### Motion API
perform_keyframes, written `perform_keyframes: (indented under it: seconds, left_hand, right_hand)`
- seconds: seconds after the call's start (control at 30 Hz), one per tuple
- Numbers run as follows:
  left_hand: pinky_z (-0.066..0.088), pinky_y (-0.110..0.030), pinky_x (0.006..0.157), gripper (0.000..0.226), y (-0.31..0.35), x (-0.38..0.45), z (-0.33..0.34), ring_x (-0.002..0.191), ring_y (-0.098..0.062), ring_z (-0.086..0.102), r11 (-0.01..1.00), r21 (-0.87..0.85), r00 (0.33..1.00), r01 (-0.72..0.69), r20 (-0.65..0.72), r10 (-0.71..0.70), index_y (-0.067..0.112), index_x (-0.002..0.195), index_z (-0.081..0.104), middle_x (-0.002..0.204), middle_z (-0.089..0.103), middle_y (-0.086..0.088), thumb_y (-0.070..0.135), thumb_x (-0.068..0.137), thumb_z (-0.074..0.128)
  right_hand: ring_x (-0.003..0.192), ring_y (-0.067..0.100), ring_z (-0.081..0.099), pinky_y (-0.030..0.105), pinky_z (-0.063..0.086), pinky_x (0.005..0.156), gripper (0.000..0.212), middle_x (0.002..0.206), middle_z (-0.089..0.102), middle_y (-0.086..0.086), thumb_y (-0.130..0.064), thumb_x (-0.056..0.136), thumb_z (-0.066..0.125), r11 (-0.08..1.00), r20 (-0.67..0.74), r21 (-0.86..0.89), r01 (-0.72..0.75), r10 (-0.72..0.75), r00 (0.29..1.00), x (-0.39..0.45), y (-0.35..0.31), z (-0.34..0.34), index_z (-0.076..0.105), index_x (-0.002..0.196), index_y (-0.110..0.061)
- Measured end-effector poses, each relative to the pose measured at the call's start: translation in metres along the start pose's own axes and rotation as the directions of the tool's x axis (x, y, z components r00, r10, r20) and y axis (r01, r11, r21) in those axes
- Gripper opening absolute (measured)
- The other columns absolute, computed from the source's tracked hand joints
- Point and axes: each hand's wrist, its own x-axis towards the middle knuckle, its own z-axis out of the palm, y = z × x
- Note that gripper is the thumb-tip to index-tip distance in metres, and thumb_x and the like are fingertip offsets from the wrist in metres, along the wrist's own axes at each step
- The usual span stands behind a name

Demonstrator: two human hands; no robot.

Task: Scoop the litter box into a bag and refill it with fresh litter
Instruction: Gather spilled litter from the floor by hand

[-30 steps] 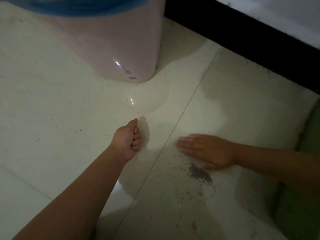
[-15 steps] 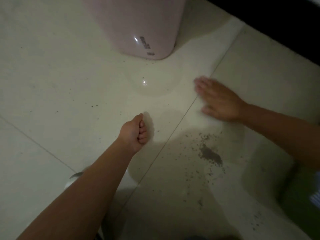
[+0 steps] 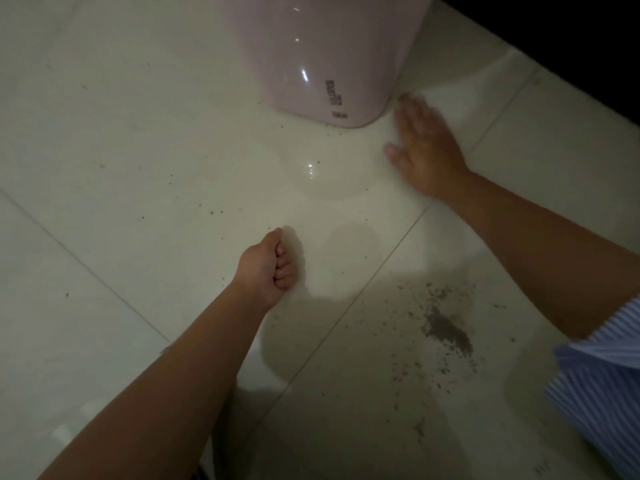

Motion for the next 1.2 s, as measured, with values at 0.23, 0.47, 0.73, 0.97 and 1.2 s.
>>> perform_keyframes:
  seconds: [0.23, 0.47, 0.73, 0.97, 1.2]
  left_hand:
    - [0.010, -0.007, 0.027, 0.046, 0.005, 0.000, -0.027, 0.019, -0.004, 0.017, 0.998, -0.055, 0.999, -0.030, -0.039, 0.028, 0.017, 0.057, 0.024, 0.028, 0.020, 0.007, 0.026, 0.101, 0.030]
    - [0.012, -0.008, 0.028, 0.046, 0.003, -0.007, -0.044, 0.021, -0.005, 0.021, 0.998, -0.049, 0.999, 0.029, -0.044, -0.032, 0.016, 0.057, 0.026, 0.029, 0.025, 0.007, 0.027, 0.102, 0.029]
    - [0.035, -0.007, 0.033, 0.041, 0.020, -0.016, -0.075, 0.027, -0.006, 0.046, 0.975, -0.215, 0.991, -0.052, -0.132, 0.024, 0.011, 0.063, 0.043, 0.034, 0.048, 0.004, 0.025, 0.101, 0.033]
    - [0.032, -0.006, 0.032, 0.041, 0.028, -0.016, -0.096, 0.025, -0.006, 0.042, 0.971, -0.219, 0.970, -0.092, -0.241, 0.037, 0.012, 0.061, 0.041, 0.031, 0.045, 0.004, 0.022, 0.099, 0.033]
    - [0.031, -0.007, 0.032, 0.041, 0.010, -0.015, -0.060, 0.024, -0.008, 0.041, 0.997, -0.079, 0.992, -0.020, -0.127, 0.010, 0.011, 0.061, 0.041, 0.031, 0.044, 0.003, 0.022, 0.100, 0.033]
  right_hand:
    - [0.120, 0.035, 0.053, 0.030, 0.007, 0.110, 0.071, 0.131, 0.054, 0.019, -0.049, 0.096, 0.000, 0.714, 0.224, -0.164, 0.681, -0.645, 0.730, -0.087, -0.046, 0.063, 0.042, 0.128, -0.001]
    - [0.126, 0.024, 0.036, 0.028, 0.015, 0.112, 0.059, 0.130, 0.056, 0.018, -0.044, 0.098, 0.008, 0.586, 0.364, 0.061, 0.808, -0.767, 0.528, -0.116, -0.017, 0.033, 0.038, 0.127, -0.003]
    - [0.145, 0.021, -0.008, 0.030, -0.008, 0.116, 0.068, 0.157, -0.005, 0.009, -0.050, 0.095, 0.016, 0.922, 0.179, -0.093, 0.377, -0.357, 0.917, -0.007, -0.119, 0.037, 0.004, 0.148, -0.009]
    - [0.145, 0.021, -0.001, 0.031, -0.002, 0.117, 0.072, 0.157, 0.001, 0.009, -0.054, 0.093, 0.000, 0.594, 0.387, -0.116, 0.796, -0.711, 0.587, -0.029, -0.167, 0.066, 0.007, 0.147, -0.007]
    - [0.117, 0.025, 0.058, 0.032, 0.033, 0.106, 0.078, 0.126, 0.060, 0.013, -0.043, 0.096, 0.000, 0.365, 0.470, -0.006, 0.931, -0.821, 0.325, -0.094, -0.082, 0.070, 0.062, 0.116, -0.001]
